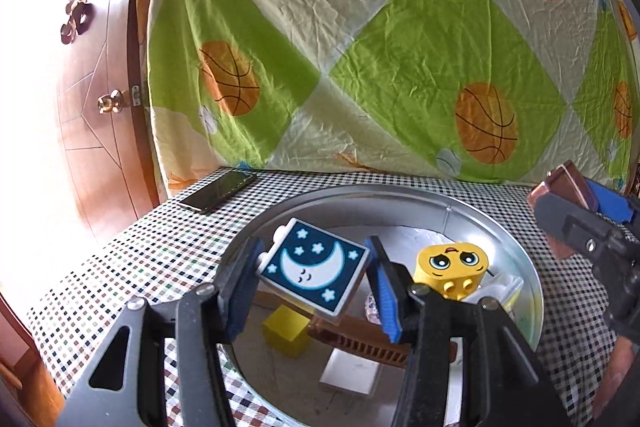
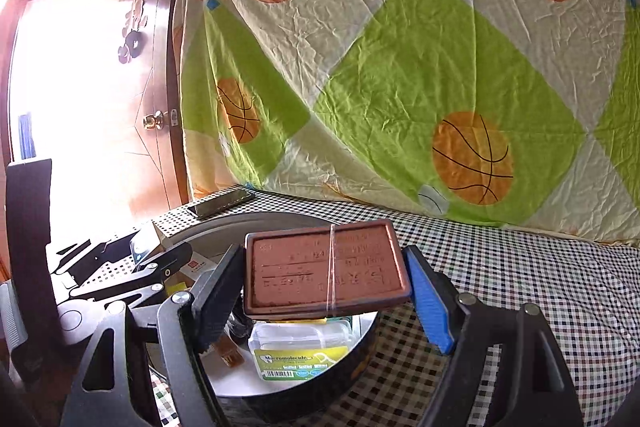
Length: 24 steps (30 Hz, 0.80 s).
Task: Organize rigid objects
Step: 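Lower the moon block into the tin while the right tool lowers the copper box over it, then open the left tool to drop the moon block while the right tool releases the copper box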
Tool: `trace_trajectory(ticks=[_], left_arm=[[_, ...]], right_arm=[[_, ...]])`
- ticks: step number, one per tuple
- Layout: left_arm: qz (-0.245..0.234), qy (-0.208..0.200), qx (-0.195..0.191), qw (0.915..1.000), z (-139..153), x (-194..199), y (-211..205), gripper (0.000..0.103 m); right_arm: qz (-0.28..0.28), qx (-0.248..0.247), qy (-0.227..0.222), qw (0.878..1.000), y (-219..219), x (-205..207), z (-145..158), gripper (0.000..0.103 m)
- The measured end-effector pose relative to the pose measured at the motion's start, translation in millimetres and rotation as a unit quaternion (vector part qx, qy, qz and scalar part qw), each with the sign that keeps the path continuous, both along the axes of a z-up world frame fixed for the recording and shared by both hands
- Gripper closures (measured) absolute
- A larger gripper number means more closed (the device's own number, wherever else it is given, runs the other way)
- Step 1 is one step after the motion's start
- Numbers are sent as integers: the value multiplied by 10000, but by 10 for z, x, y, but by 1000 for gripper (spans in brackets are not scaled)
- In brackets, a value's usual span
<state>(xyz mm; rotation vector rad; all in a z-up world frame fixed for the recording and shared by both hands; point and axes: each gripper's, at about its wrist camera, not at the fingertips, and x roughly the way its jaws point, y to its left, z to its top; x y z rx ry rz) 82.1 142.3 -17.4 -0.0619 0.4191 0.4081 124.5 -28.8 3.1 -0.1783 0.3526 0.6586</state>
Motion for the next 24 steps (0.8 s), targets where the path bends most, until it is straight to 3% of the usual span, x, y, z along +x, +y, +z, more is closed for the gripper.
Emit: trace_trajectory(ticks=[9,18,24], left_arm=[[-11,434,-28,9991,-22,200,190,52],[8,901,185,9958,-94,396,262,52],[21,1045,132,9944,-143,473,326,50]], right_arm=[[200,-173,451,9986,287,264,11,23],[312,-632,918,9933,640,474,-210,23],[337,-814,1175,9892,744,605,-349,23]])
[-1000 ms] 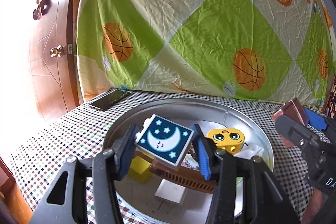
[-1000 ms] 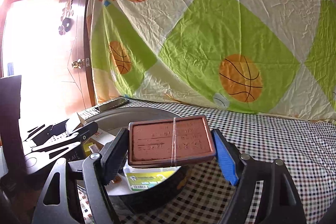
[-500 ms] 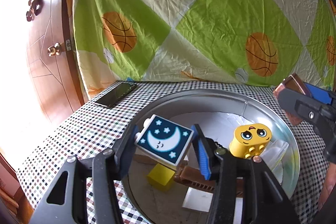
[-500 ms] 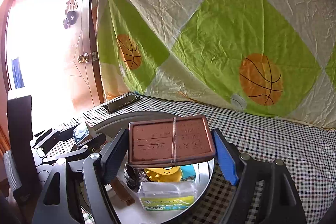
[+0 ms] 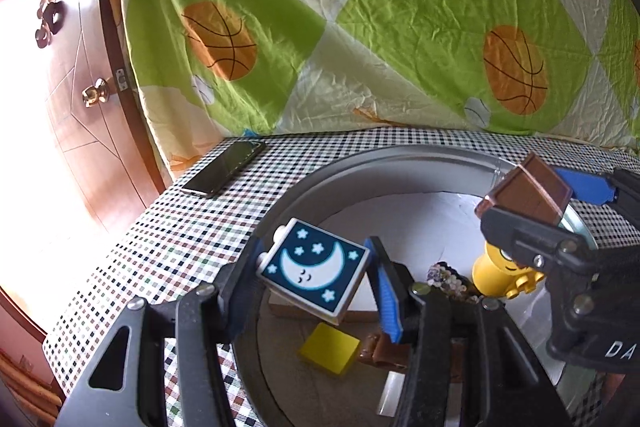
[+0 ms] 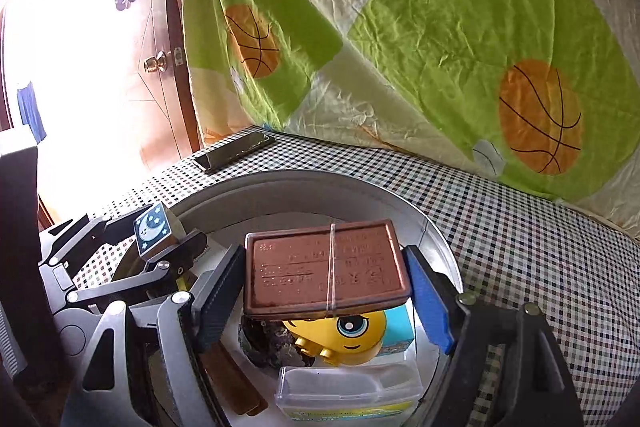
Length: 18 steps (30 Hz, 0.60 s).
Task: Organize rigid objects
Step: 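Open the left tool to drop the moon block while the right tool releases the copper box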
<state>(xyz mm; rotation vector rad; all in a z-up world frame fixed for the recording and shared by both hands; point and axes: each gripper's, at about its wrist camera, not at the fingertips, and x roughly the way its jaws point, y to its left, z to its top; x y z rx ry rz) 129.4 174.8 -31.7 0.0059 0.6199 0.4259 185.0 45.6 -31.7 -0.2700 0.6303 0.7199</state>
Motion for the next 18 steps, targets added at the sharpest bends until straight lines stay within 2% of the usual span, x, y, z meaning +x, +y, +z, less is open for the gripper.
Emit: trace_trajectory(ticks=[2,4,6,8,10,15,18], left_arm=[[-5,83,52,10000,-28,37,-5,49],[5,77,44,10000,-35,33,-3,43],[12,20,65,10000,-14,10,-23,32],[20,-40,90,9999,8,-20,-41,26],[17,-56,106,9999,14,-43,-54,25],[43,-260,111,9996,73,-187,-103,1],[59,-373,34,9993,140,-297,-114,0]], right_arm=[[0,-31,42,10000,16,25,-29,23],[113,73,119,9998,7,25,-13,22],[122,79,39,9999,6,-4,12,18],[99,64,-31,9999,0,-32,35,18],[109,154,-35,9998,-41,-55,65,18],[-4,395,-158,9991,-227,-143,168,17],[-150,571,-234,9980,-382,-213,229,16]])
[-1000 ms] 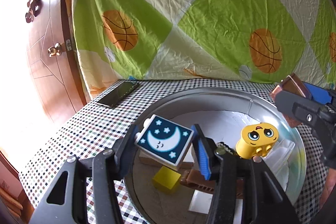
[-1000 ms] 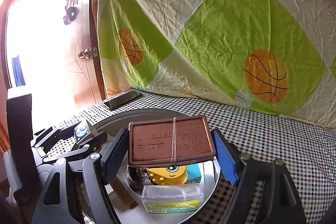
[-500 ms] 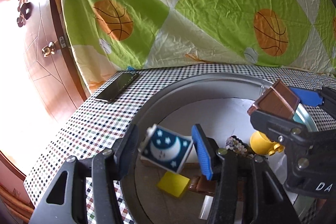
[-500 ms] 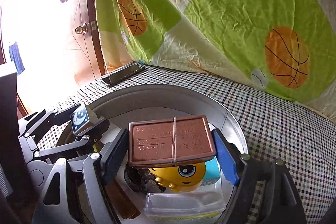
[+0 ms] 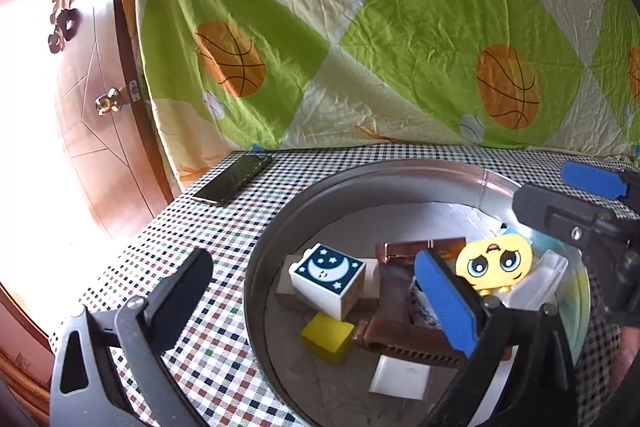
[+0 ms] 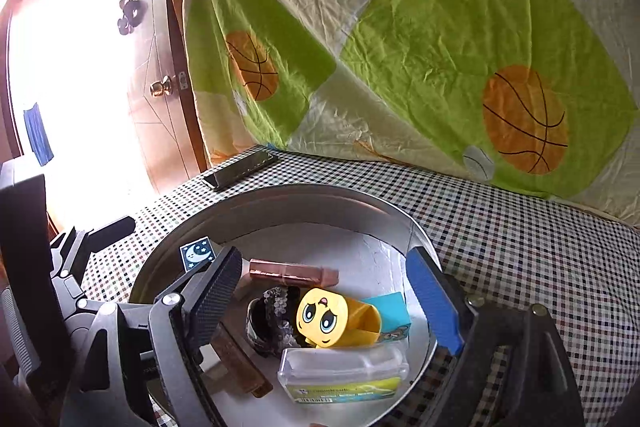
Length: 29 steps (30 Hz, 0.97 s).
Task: Organize rigid objects
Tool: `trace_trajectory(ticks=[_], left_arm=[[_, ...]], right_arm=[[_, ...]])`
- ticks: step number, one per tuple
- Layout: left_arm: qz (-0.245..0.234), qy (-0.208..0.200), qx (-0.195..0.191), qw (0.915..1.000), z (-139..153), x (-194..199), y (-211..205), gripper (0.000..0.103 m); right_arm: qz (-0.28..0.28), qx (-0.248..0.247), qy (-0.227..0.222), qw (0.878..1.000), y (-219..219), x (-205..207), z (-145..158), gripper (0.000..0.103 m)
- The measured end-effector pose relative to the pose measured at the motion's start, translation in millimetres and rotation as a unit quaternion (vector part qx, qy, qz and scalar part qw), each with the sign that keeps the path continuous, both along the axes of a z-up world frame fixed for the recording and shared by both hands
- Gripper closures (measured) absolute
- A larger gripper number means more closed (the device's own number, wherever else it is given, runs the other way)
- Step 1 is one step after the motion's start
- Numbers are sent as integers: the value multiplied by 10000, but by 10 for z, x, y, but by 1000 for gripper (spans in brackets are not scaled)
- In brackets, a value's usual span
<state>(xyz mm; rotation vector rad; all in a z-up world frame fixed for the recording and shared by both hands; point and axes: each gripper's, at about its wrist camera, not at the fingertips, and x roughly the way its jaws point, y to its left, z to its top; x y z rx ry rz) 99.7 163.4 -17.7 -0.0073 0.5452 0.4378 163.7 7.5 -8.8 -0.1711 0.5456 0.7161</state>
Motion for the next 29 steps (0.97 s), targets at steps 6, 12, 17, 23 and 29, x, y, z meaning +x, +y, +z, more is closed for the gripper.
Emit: trace_trajectory(ticks=[6,12,17,23,29], left_arm=[[48,-304,-65,9995,189,-277,-62,0],[134,-408,-56,9991,317,-452,-127,0],[159,-363,-51,9992,339,-496,-153,0],[219,-306,102,9992,301,-504,-180,0],[204,-322,89,9992,304,-519,-193,0]], right_arm=[[-87,27,-217,9997,-177,-179,55,13],[-8,204,-332,9992,-289,-350,163,13],[109,268,-448,9986,-307,-494,245,13],[189,251,-509,9982,-308,-591,250,13],[190,282,-504,9981,-333,-612,234,13]])
